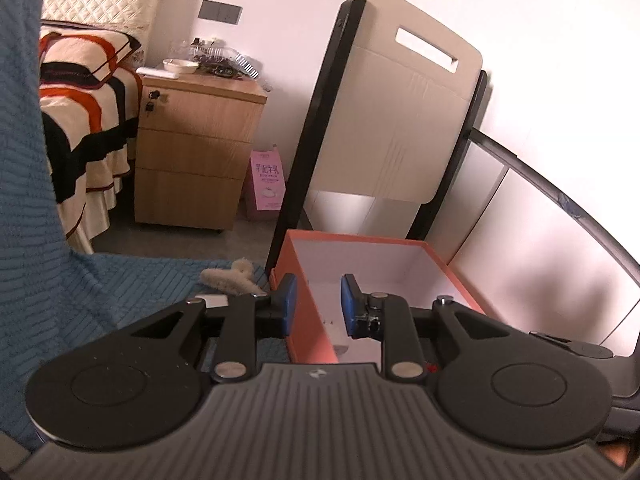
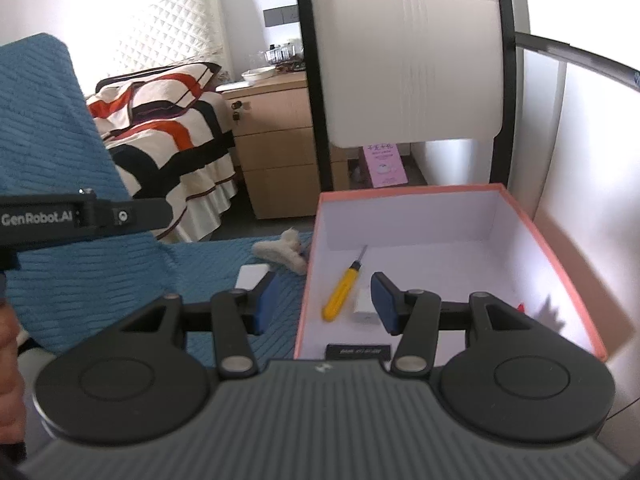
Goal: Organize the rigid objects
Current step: 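Withdraw both tools from the pink box back toward the blue cloth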
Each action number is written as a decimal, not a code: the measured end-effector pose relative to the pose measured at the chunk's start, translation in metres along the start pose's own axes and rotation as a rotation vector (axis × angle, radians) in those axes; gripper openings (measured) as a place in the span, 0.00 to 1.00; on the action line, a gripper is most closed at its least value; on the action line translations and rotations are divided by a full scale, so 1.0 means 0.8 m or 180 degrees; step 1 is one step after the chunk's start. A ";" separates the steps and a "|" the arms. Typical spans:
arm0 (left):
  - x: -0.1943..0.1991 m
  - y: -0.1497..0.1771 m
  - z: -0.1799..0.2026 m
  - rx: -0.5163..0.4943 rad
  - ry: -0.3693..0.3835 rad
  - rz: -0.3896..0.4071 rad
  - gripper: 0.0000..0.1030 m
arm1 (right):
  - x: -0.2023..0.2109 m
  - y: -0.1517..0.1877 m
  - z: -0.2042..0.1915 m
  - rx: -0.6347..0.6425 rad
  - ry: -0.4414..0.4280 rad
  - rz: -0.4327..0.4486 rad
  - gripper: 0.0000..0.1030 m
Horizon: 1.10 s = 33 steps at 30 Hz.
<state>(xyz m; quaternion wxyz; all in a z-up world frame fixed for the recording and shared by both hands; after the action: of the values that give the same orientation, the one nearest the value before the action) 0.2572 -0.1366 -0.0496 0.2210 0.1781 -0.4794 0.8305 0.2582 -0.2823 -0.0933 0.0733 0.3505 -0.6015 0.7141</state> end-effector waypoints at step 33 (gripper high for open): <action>-0.092 0.080 -0.148 0.0271 -0.0119 -0.0302 0.46 | -0.067 0.053 -0.044 0.0223 -0.0057 -0.0483 0.52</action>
<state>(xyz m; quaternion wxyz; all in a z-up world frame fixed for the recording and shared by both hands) 0.2751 -0.0759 -0.1891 0.2434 0.2254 -0.4386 0.8352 0.2616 -0.2444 -0.1603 0.1094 0.4038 -0.5485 0.7239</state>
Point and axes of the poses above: each gripper's, at about its wrist camera, not at the fingertips, and x roughly against the way its jaws point, z to its right, y to its underside, the point moved 9 cm from there along -x, roughly the way its jaws point, and after that the axes turned 12 degrees about x, right-handed, at the moved point
